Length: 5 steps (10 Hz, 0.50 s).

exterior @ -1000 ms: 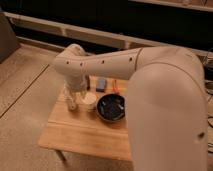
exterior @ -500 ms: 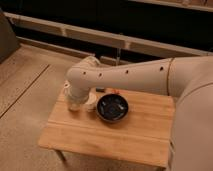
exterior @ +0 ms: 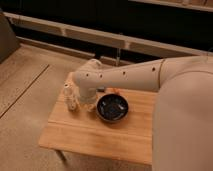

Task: Knock the bottle over

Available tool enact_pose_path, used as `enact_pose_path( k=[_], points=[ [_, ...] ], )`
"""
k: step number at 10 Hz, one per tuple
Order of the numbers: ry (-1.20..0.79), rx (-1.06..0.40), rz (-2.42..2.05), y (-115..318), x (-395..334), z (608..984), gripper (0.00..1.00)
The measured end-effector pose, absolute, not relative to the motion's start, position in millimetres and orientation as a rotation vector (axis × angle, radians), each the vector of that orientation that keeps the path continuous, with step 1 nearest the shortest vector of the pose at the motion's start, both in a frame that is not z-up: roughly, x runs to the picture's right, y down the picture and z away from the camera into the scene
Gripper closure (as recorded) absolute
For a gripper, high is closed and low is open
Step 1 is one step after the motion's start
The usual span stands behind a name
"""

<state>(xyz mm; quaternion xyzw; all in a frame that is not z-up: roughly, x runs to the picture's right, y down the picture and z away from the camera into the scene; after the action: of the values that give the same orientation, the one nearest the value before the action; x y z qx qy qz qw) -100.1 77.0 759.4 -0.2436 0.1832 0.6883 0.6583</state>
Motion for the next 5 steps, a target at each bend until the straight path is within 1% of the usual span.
enact_pose_path(
  k=[2,5],
  points=[
    [0.387,-0.537,1.506,59.1,-117.8,770.2,1.00],
    [0.394,-0.526,1.506,56.9,-111.7,772.5,1.00]
  ],
)
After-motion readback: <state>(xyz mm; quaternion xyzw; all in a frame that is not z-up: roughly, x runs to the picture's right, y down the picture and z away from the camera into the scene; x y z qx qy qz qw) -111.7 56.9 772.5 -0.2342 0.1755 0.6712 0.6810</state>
